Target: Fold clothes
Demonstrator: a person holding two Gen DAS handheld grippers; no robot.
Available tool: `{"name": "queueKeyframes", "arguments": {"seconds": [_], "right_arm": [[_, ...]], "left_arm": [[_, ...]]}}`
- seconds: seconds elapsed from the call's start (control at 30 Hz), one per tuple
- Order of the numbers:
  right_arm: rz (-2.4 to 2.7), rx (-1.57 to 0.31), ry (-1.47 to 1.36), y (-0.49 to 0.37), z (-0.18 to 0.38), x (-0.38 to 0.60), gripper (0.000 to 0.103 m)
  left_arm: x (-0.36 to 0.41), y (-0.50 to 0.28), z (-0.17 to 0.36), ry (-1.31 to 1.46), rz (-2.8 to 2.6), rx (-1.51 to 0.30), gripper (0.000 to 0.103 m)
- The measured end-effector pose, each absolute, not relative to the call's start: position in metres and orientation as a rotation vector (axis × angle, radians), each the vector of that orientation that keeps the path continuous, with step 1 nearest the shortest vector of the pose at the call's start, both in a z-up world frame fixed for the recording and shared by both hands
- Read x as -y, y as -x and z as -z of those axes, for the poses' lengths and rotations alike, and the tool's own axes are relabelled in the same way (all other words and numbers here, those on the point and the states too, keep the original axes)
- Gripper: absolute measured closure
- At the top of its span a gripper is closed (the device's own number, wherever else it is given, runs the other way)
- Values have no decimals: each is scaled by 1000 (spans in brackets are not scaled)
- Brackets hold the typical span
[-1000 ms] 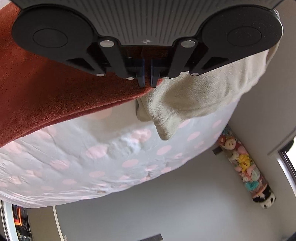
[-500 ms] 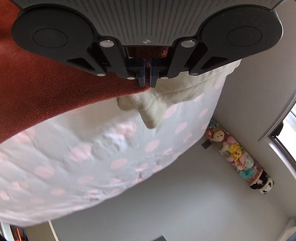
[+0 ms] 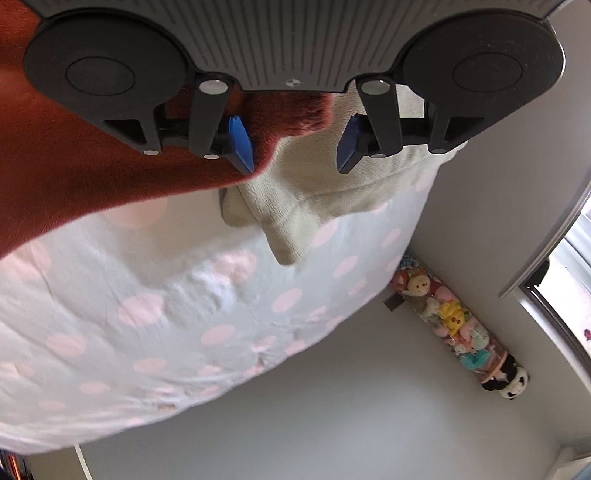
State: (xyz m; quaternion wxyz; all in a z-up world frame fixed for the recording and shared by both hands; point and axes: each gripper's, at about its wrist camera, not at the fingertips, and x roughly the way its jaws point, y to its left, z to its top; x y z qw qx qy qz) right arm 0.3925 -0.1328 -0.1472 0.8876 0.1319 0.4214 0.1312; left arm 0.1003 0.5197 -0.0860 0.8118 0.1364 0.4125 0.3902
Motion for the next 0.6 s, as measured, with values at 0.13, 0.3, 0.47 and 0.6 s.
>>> {"name": "queueKeyframes", "arguments": {"seconds": [0.13, 0.3, 0.47, 0.6], "right_arm": [[-254, -997, -392, -411, 154, 137, 58], [-176, -1045, -418, -426, 174, 133, 60], [-172, -1026, -420, -432, 186, 134, 58], [-220, -1031, -376, -445, 195, 128, 56]], "left_arm": [[-490, -86, 66, -240, -834, -840, 52], [-441, -64, 67, -113, -798, -772, 50], [-410, -44, 102, 10, -807, -755, 50], [-412, -44, 131, 51, -793, -821, 52]]}}
